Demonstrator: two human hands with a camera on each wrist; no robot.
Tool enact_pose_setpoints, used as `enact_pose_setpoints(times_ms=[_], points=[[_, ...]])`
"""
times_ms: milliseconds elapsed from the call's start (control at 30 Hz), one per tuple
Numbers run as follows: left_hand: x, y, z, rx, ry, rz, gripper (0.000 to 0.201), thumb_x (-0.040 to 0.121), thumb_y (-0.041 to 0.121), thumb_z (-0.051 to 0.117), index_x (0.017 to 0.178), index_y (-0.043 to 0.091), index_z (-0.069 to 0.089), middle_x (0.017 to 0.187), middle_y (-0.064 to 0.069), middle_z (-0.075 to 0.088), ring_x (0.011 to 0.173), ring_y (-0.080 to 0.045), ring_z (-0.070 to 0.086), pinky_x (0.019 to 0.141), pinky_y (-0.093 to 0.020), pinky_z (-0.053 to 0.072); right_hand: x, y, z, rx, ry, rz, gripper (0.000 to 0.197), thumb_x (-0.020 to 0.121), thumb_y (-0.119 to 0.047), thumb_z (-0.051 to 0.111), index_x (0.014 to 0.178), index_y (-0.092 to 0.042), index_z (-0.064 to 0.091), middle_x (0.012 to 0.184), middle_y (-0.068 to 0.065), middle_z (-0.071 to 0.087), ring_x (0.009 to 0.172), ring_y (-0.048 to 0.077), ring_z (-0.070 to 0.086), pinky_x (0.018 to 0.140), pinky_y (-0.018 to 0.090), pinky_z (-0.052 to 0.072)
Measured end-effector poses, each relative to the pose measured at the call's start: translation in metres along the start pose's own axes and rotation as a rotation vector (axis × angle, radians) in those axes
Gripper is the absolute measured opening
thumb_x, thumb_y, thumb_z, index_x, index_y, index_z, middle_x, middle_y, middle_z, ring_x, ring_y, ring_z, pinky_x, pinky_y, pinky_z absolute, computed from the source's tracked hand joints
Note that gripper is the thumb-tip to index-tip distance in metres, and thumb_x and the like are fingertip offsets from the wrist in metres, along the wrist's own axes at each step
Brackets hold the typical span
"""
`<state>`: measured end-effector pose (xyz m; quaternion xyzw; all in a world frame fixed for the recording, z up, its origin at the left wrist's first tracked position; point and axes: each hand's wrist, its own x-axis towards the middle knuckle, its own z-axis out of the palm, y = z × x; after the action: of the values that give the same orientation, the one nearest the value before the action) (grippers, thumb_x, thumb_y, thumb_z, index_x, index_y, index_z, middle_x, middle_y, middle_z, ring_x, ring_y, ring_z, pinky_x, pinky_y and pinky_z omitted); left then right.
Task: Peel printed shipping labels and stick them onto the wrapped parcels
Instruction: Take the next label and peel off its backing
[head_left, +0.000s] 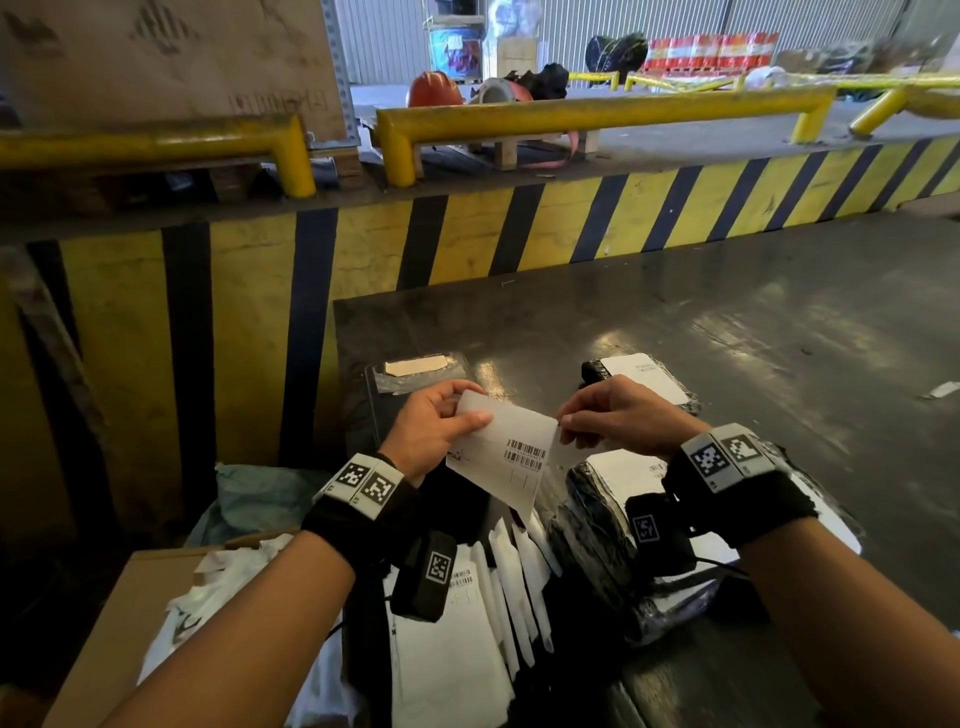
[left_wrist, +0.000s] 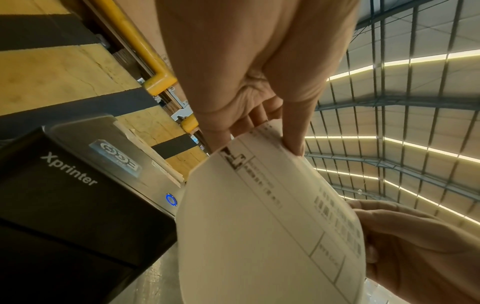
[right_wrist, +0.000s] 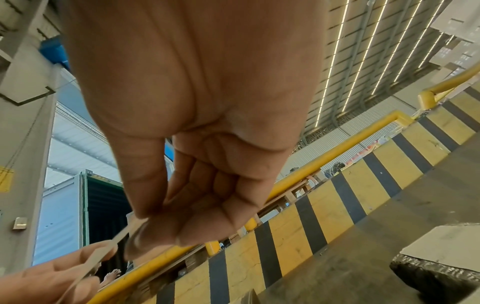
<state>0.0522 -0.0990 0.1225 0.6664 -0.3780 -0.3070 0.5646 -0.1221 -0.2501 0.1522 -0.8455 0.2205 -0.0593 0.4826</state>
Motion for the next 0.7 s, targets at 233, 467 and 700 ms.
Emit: enact_pose_setpoints(times_ms=[233,467,700], points=[[0.0004,0.0014,0.0010,0.019,-0.011,0.000,0.018,0.085,0.010,0.064,0.094,0.025,0.060,0.099,-0.002,0.066,0.094,-0.017,0.061,0.083,-0.037,0.053,0.0006,-0.0032,-0.0010,-0.010,-0.014,-0.025,0.021,0.093,-0.011,0.052,0.080,-0.017,0.066,0.078,0.002,0.069,0.059,0.001,0.061,0.059,0.012,0.049],[-0.0003,0.0017,0.0006,0.032,-0.014,0.000,0.017,0.085,0.009,0.064,0.094,0.023,0.060,0.095,0.000,0.067,0.090,-0.016,0.061,0.084,-0.039,0.052,0.0026,-0.0018,0.0000,-0.028,-0.047,-0.030,0.020,0.093,-0.009,0.053,0.080,-0.015,0.066,0.077,0.002,0.068,0.062,0.004,0.061,0.062,0.016,0.050],[0.0043,-0.0019,-0.0006,0.055,-0.014,-0.024,0.020,0.085,0.011,0.065,0.098,0.024,0.060,0.099,0.000,0.067,0.099,-0.021,0.062,0.090,-0.041,0.053,0.0025,0.0024,0.0082,0.060,-0.028,-0.045,0.019,0.093,-0.005,0.051,0.081,-0.009,0.064,0.073,0.004,0.065,0.059,0.004,0.058,0.062,0.017,0.049]])
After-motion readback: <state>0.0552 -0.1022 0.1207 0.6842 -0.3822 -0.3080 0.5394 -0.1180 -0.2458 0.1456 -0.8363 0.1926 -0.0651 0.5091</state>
